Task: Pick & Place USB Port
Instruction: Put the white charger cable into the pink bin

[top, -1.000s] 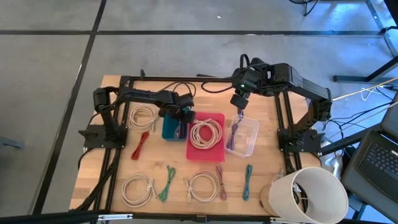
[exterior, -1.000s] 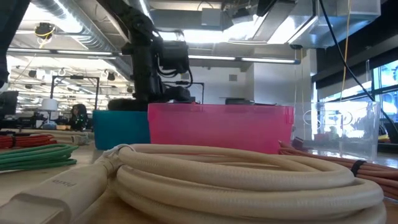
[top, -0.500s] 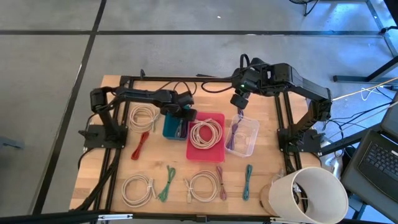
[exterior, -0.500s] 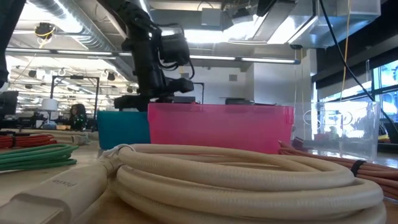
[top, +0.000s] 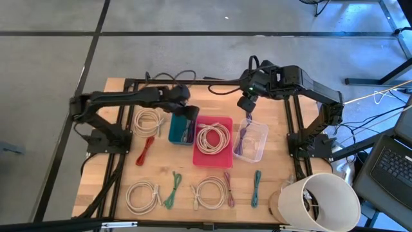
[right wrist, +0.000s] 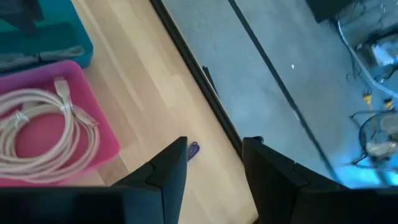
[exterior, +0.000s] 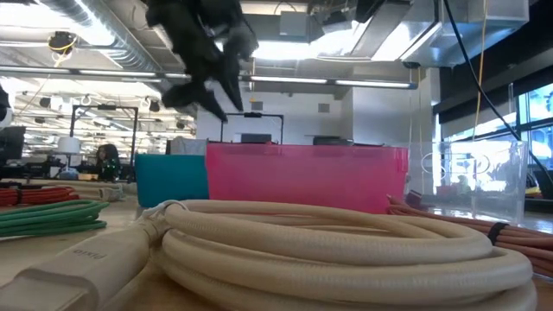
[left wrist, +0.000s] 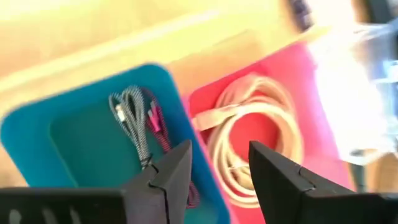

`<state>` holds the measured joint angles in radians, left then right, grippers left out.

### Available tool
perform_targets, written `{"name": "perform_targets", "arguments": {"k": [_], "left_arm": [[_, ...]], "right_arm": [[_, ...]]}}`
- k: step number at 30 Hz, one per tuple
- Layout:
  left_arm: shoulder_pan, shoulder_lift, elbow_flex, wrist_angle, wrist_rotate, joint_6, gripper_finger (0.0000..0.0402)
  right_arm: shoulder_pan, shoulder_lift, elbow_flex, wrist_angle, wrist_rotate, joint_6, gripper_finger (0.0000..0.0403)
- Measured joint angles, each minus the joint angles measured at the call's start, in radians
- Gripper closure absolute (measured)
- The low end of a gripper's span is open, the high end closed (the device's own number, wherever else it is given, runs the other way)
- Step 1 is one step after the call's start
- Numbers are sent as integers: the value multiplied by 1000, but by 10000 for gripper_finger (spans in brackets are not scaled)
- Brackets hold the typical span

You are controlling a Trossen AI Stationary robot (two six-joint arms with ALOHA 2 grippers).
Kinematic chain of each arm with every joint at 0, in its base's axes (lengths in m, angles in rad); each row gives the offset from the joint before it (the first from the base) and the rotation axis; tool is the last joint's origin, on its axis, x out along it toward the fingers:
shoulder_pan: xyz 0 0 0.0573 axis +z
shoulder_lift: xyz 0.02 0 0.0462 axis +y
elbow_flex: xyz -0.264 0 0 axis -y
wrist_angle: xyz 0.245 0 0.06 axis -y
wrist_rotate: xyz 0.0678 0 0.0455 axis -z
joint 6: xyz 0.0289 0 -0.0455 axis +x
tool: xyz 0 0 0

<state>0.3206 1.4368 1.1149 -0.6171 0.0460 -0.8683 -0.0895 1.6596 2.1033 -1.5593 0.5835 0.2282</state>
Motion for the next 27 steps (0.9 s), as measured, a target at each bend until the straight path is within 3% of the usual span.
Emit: {"name": "perform_targets", "arguments": {"k": [5,17,23,27], "left_arm": [[2,-119,0,34,-17,88,258],[2,-267,0,120,-191,321,261],[2,-346,0,84,-211,487,261],[2,-412,0,-7,-212,565,261]], "right_arm": [[-9,18,0,33,0,44,246],[-141,192,0,-13,-9,246,246],[-177,200,-120,37,-210,267,246],[-124,159,-236,-3,-244,331,246]]}}
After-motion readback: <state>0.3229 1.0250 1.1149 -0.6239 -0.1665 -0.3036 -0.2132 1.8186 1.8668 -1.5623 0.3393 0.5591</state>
